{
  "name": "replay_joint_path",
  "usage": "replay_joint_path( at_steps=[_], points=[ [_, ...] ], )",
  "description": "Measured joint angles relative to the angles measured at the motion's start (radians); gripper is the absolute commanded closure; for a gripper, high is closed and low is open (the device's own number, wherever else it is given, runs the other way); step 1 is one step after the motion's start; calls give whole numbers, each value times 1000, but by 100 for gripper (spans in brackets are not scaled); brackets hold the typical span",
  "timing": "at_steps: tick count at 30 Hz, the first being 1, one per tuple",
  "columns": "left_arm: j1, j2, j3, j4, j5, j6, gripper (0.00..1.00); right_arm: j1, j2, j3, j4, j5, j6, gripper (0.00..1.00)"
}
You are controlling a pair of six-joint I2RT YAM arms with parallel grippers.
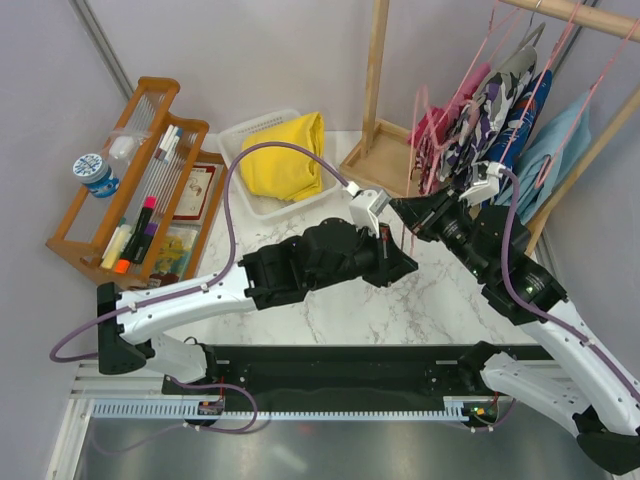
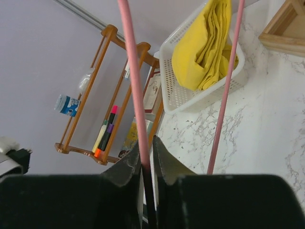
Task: Remove the trousers from the hanger
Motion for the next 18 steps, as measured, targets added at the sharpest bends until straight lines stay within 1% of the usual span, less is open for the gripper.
replay_joint_path(
  at_steps=[2,4,5,7,8,10,12,13,15,16,17,18],
  points=[
    [10,-10,-10,-2,14,-2,98,4,-12,0,-6,-12,0,70],
    [21,-29,-27,2,27,-5,98,8,-18,0,-20,-18,-4,61],
    [26,-39,-34,-2,34,-9,98,9,-18,0,-29,-20,-7,54],
    [44,-65,-48,-10,52,-14,98,9,-21,0,-41,-24,-12,48],
    [52,-76,-53,-13,59,-17,98,9,-23,0,-51,-25,-19,43],
    [69,-99,-64,-18,80,-26,98,10,-27,3,-69,-33,-29,37],
    [89,-120,-75,-20,111,-35,98,10,-29,17,-96,-35,-43,25],
    [103,-127,-77,-21,129,-40,98,10,-30,27,-112,-35,-50,22],
    [132,-137,-79,-22,152,-48,98,10,-42,47,-150,-31,-65,14],
    [156,-142,-79,-22,171,-52,98,10,-50,56,-165,-29,-71,13],
    [177,-146,-79,-22,184,-57,98,10,-61,75,-195,-25,-85,10],
    [199,-148,-79,-23,202,-63,98,10,-71,87,-210,-19,-93,9]
  ],
)
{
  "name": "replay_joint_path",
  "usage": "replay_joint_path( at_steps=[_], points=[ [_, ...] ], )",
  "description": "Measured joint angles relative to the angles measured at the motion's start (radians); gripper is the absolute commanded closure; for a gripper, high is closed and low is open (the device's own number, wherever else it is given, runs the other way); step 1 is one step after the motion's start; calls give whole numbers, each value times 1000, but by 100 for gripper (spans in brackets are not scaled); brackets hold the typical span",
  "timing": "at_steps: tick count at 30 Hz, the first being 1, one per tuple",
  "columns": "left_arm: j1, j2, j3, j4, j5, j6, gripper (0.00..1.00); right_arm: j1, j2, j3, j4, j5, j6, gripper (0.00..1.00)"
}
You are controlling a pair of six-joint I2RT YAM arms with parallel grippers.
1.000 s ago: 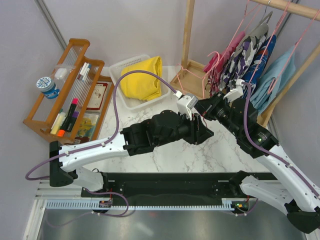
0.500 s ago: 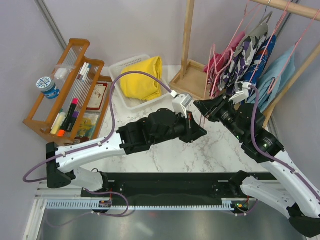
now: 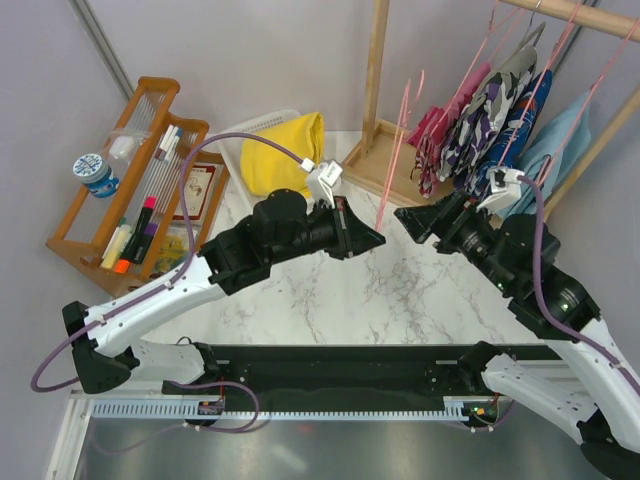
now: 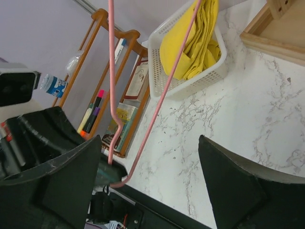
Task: Remove the trousers from the hanger
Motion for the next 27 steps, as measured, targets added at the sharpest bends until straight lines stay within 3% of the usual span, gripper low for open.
replay_joint_path(
  at_steps=[6,12,19,27],
  points=[
    [135,3,3,-3,117,-27,98,0,-68,93,-108,50,-63,10],
    [241,110,94,-2,294,-57,98,0,-123,108,-183,91,-89,10],
    [317,307,312,16,471,-116,98,0,-153,106,-238,108,-90,10],
    [348,552,666,37,559,-191,98,0,-162,106,-258,110,-90,11]
  ],
)
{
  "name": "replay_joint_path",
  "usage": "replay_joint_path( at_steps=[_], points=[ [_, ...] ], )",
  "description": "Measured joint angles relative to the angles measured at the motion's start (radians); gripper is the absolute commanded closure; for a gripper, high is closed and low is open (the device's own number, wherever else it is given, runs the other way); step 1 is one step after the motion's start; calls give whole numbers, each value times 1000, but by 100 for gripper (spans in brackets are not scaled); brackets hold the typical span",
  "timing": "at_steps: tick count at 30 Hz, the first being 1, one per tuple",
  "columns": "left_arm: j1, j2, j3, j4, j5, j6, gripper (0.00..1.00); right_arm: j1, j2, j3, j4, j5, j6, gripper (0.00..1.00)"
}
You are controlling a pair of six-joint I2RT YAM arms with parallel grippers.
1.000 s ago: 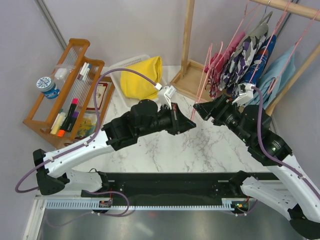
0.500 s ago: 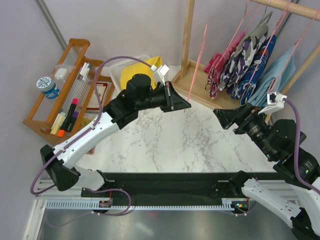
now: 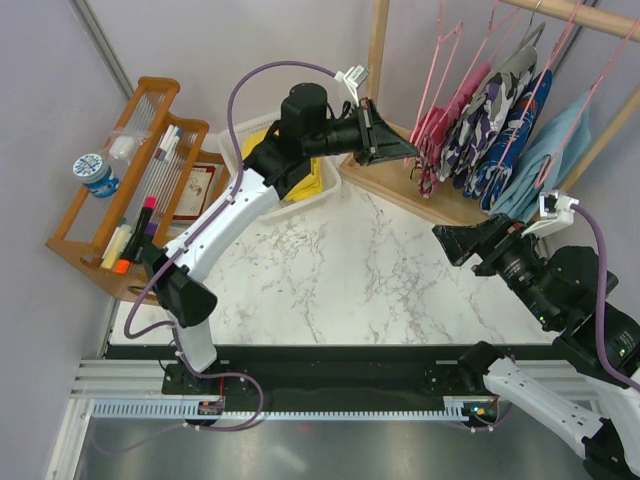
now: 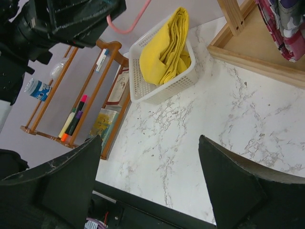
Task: Remove the trousers from the hanger
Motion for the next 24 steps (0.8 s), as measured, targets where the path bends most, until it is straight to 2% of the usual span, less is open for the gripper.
replay_joint_path(
  at_steps=[6,11,24],
  points=[
    [25,185,258,6,37,-74,98,0,-10,0,-5,4,0,11],
    [60,299,391,14,45,-135,98,0,-13,0,-6,4,0,11],
    [126,501,546,184,49,-328,98,0,-7,-2,13,-2,4,11]
  ],
)
